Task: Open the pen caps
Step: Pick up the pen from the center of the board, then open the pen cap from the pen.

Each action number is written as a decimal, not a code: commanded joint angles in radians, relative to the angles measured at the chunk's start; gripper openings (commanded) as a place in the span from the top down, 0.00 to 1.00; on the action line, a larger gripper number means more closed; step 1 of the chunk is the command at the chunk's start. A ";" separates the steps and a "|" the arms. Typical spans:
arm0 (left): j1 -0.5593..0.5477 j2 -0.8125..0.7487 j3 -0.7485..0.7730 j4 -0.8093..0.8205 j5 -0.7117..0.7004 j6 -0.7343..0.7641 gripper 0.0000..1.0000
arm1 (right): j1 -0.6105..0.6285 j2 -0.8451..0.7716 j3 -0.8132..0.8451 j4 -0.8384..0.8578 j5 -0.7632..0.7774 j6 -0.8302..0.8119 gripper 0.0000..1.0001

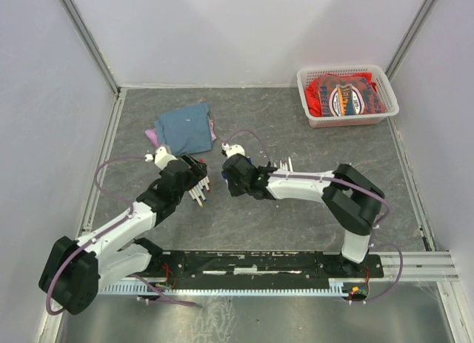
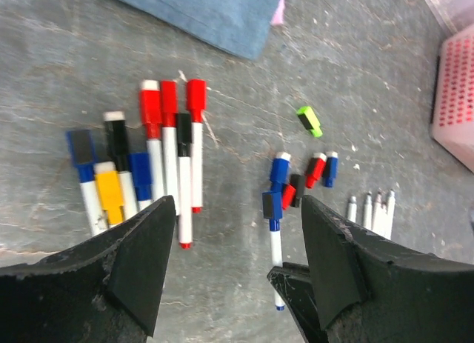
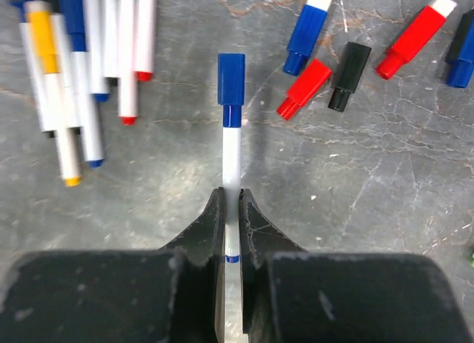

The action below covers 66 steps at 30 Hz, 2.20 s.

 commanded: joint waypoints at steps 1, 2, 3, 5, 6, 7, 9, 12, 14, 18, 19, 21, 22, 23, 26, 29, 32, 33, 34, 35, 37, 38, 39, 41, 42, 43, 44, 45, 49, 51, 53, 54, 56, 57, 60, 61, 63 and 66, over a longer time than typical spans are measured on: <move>0.012 0.027 0.070 0.088 0.128 0.004 0.25 | 0.005 -0.134 -0.067 0.134 -0.065 0.029 0.99; 0.014 0.039 0.075 0.094 0.151 0.007 0.25 | 0.005 -0.151 -0.080 0.145 -0.075 0.033 0.99; 0.017 0.049 0.082 0.100 0.175 0.011 0.25 | 0.005 -0.165 -0.096 0.154 -0.084 0.035 0.99; 0.024 0.077 0.094 0.114 0.233 0.018 0.25 | 0.006 -0.191 -0.122 0.177 -0.095 0.042 0.99; 0.028 0.095 0.101 0.120 0.259 0.021 0.25 | 0.005 -0.205 -0.136 0.192 -0.102 0.049 0.99; 0.031 0.110 0.107 0.123 0.288 0.021 0.25 | 0.006 -0.218 -0.148 0.203 -0.108 0.054 0.99; 0.041 0.146 0.117 0.137 0.360 0.021 0.25 | 0.005 -0.251 -0.174 0.226 -0.117 0.065 0.99; 0.054 0.190 0.126 0.149 0.420 0.017 0.26 | 0.005 -0.285 -0.204 0.246 -0.122 0.075 0.99; 0.059 0.201 0.125 0.155 0.437 0.011 0.26 | 0.006 -0.303 -0.217 0.257 -0.129 0.080 0.99; 0.064 0.206 0.109 0.193 0.454 -0.008 0.26 | 0.005 -0.332 -0.237 0.283 -0.154 0.090 0.99; 0.065 0.211 0.107 0.208 0.465 -0.016 0.27 | 0.005 -0.335 -0.242 0.289 -0.160 0.093 0.99; 0.065 0.227 0.106 0.235 0.490 -0.036 0.27 | 0.005 -0.344 -0.253 0.307 -0.171 0.097 0.99; 0.064 0.234 0.107 0.244 0.502 -0.044 0.28 | 0.005 -0.348 -0.257 0.313 -0.175 0.101 0.99; 0.065 0.242 0.108 0.253 0.513 -0.052 0.29 | 0.006 -0.352 -0.261 0.320 -0.180 0.102 0.99; 0.065 0.258 0.105 0.287 0.546 -0.063 0.34 | 0.005 -0.360 -0.273 0.340 -0.191 0.107 0.99; 0.065 0.261 0.104 0.292 0.560 -0.067 0.36 | 0.005 -0.359 -0.271 0.344 -0.201 0.106 0.99; 0.066 0.250 0.094 0.297 0.559 -0.072 0.38 | 0.005 -0.363 -0.276 0.354 -0.207 0.108 0.99; 0.066 0.245 0.091 0.299 0.560 -0.073 0.39 | 0.004 -0.366 -0.281 0.358 -0.207 0.110 0.99; 0.066 0.240 0.089 0.300 0.560 -0.073 0.40 | 0.005 -0.369 -0.286 0.360 -0.207 0.110 0.99; 0.066 0.237 0.089 0.300 0.562 -0.074 0.41 | 0.005 -0.371 -0.286 0.360 -0.207 0.110 0.99; 0.066 0.232 0.088 0.300 0.565 -0.073 0.43 | 0.006 -0.374 -0.286 0.361 -0.209 0.111 0.99; 0.067 0.230 0.088 0.300 0.568 -0.073 0.44 | 0.005 -0.375 -0.285 0.360 -0.211 0.111 0.99; 0.066 0.228 0.088 0.300 0.568 -0.073 0.46 | 0.004 -0.375 -0.284 0.361 -0.213 0.110 0.99; 0.067 0.223 0.088 0.300 0.569 -0.073 0.48 | 0.006 -0.375 -0.286 0.364 -0.217 0.111 0.99; 0.066 0.223 0.086 0.300 0.569 -0.072 0.50 | 0.005 -0.375 -0.286 0.367 -0.220 0.112 0.99; 0.068 0.222 0.086 0.300 0.570 -0.072 0.52 | 0.005 -0.375 -0.287 0.367 -0.221 0.113 0.99; 0.068 0.220 0.085 0.300 0.570 -0.071 0.53 | 0.005 -0.375 -0.289 0.368 -0.222 0.112 0.99; 0.068 0.219 0.083 0.301 0.571 -0.071 0.54 | 0.005 -0.375 -0.290 0.368 -0.223 0.114 0.99; 0.071 0.215 0.078 0.311 0.581 -0.069 0.64 | 0.002 -0.377 -0.293 0.371 -0.222 0.115 0.99; 0.073 0.214 0.074 0.312 0.583 -0.068 0.71 | 0.001 -0.379 -0.293 0.370 -0.222 0.116 0.99; 0.075 0.209 0.072 0.315 0.588 -0.066 0.79 | -0.001 -0.380 -0.295 0.368 -0.222 0.116 0.99; 0.075 0.206 0.068 0.319 0.589 -0.064 0.86 | -0.002 -0.382 -0.293 0.365 -0.221 0.115 0.99; 0.077 0.205 0.064 0.323 0.592 -0.064 0.96 | -0.003 -0.384 -0.295 0.362 -0.216 0.115 0.99; 0.077 0.207 0.062 0.331 0.599 -0.064 0.97 | -0.005 -0.385 -0.295 0.359 -0.215 0.115 0.99; 0.077 0.203 0.060 0.335 0.606 -0.064 0.97 | -0.004 -0.392 -0.296 0.353 -0.211 0.112 0.99; 0.078 0.198 0.057 0.335 0.603 -0.064 0.97 | -0.004 -0.395 -0.295 0.351 -0.211 0.110 0.99; 0.078 0.185 0.055 0.336 0.599 -0.064 0.97 | -0.005 -0.402 -0.303 0.356 -0.208 0.105 0.86; 0.078 0.177 0.059 0.336 0.598 -0.062 0.97 | -0.006 -0.415 -0.313 0.369 -0.199 0.110 0.65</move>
